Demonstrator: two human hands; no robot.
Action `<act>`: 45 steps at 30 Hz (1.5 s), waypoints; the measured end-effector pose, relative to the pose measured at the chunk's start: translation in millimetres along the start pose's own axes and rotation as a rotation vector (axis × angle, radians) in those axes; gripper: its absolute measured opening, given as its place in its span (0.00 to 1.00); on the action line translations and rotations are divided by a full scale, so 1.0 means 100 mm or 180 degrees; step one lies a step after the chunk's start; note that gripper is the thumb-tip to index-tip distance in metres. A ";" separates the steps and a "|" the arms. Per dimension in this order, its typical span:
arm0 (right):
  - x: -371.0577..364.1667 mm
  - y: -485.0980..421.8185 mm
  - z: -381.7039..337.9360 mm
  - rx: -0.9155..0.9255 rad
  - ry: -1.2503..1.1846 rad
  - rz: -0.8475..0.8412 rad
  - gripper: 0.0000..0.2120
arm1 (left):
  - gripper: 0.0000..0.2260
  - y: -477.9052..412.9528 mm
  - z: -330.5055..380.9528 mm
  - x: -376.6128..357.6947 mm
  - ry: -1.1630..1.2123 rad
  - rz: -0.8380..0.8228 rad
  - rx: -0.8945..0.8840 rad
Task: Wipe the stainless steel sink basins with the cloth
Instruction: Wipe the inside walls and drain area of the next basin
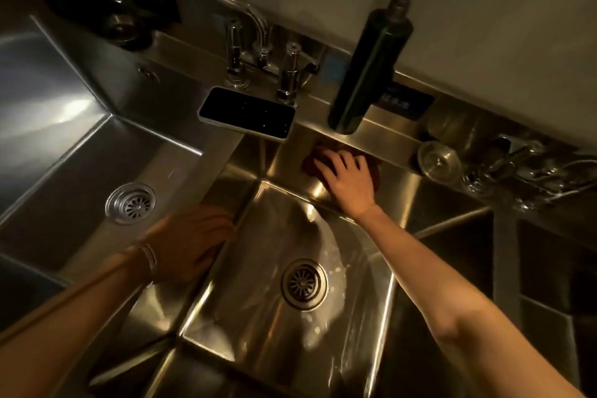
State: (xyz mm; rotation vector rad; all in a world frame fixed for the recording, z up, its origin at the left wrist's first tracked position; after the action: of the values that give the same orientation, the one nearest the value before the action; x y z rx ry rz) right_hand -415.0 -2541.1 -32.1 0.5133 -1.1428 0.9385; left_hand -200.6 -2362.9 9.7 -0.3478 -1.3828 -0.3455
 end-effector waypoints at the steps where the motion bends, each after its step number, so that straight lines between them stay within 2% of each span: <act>1: -0.14 0.00 -0.03 0.0164 0.0143 -0.0109 0.17 | 0.29 0.01 -0.02 -0.02 0.0032 0.0097 -0.0038; 4: -0.62 0.04 -0.16 0.0677 0.0455 -0.0412 0.16 | 0.31 0.03 -0.10 -0.09 0.0056 0.0356 -0.0018; 8: -0.91 0.02 -0.33 0.1096 0.0552 -0.0452 0.10 | 0.16 0.01 -0.12 -0.12 0.0029 0.0561 -0.0040; 10: -0.88 -0.01 -0.38 0.0986 0.0468 -0.0337 0.13 | 0.16 0.01 -0.13 -0.12 0.0010 0.0465 -0.0031; 14: -0.75 -0.03 -0.21 0.0234 0.0167 0.0610 0.18 | 0.15 0.03 -0.13 -0.13 0.0085 0.0146 -0.0020; 15: -0.78 -0.02 -0.18 0.0238 0.0254 0.0654 0.19 | 0.15 0.03 -0.13 -0.13 0.0131 0.0079 -0.0007; 18: -1.04 0.05 -0.29 0.0630 0.0470 0.0244 0.23 | 0.14 0.02 -0.13 -0.12 0.0147 0.0047 -0.0034; 20: -1.22 0.11 -0.45 0.0743 0.0411 -0.0117 0.21 | 0.08 0.03 -0.11 -0.12 0.0094 0.0104 -0.0059; 23: -1.24 0.19 -0.54 0.0457 0.0329 -0.0345 0.20 | 0.13 0.03 -0.09 -0.11 -0.0029 0.0052 -0.0049; 25: -1.03 0.24 -0.38 0.0036 0.0148 0.0035 0.23 | 0.11 0.01 -0.07 -0.07 -0.0077 0.0050 -0.0075; 27: -0.73 0.30 -0.12 -0.0386 0.0107 0.0741 0.20 | 0.05 0.01 -0.07 -0.08 -0.0110 0.0103 -0.0111; 29: -0.55 0.42 0.10 -0.0539 0.0182 0.1105 0.18 | 0.09 0.01 -0.09 -0.08 -0.0010 0.0126 -0.0042; 31: -0.61 0.51 0.09 -0.0247 0.0419 0.0733 0.18 | 0.08 0.01 -0.14 -0.12 0.0159 0.0033 -0.0029; 33: -0.83 0.59 -0.06 0.0248 0.0554 -0.0166 0.17 | 0.15 -0.01 -0.16 -0.21 0.0120 -0.0259 -0.0164; 34: -0.95 0.63 -0.12 0.0359 0.0487 -0.0689 0.16 | 0.15 -0.05 -0.18 -0.24 -0.0066 -0.0289 -0.0113; 36: -1.12 0.71 -0.14 0.0154 0.0217 -0.1384 0.17 | 0.16 -0.06 -0.24 -0.34 -0.0512 -0.0227 -0.0087; 37: -1.08 0.72 -0.13 -0.0054 0.0096 -0.1222 0.18 | 0.17 -0.05 -0.25 -0.37 -0.0519 -0.0281 -0.0040; 41: -0.53 0.73 0.21 -0.0732 0.0248 0.0793 0.20 | 0.16 -0.03 -0.21 -0.34 -0.0428 -0.0122 0.0016; 43: -0.45 0.78 0.36 -0.0601 0.0315 0.0857 0.20 | 0.17 -0.07 -0.21 -0.34 -0.0596 -0.0168 -0.0005; 45: -0.61 0.84 0.29 -0.0116 0.0526 0.0220 0.21 | 0.17 -0.13 -0.23 -0.36 -0.0688 -0.0151 0.0034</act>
State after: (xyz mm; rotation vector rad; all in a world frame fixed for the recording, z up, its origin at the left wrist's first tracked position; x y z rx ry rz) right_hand -507.9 -2540.8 -87.0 0.3615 -1.0314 0.9991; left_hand -191.6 -2383.3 -28.5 -0.3517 -1.6062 -0.3473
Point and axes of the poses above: each hand's wrist, its own y-axis away from the middle knuckle, its own x-axis out of the back of the hand, z = x × y, the point moved 4 cm from there along -y, towards the middle knuckle, and after that the axes turned 9 degrees about x, right-handed, at the moved point
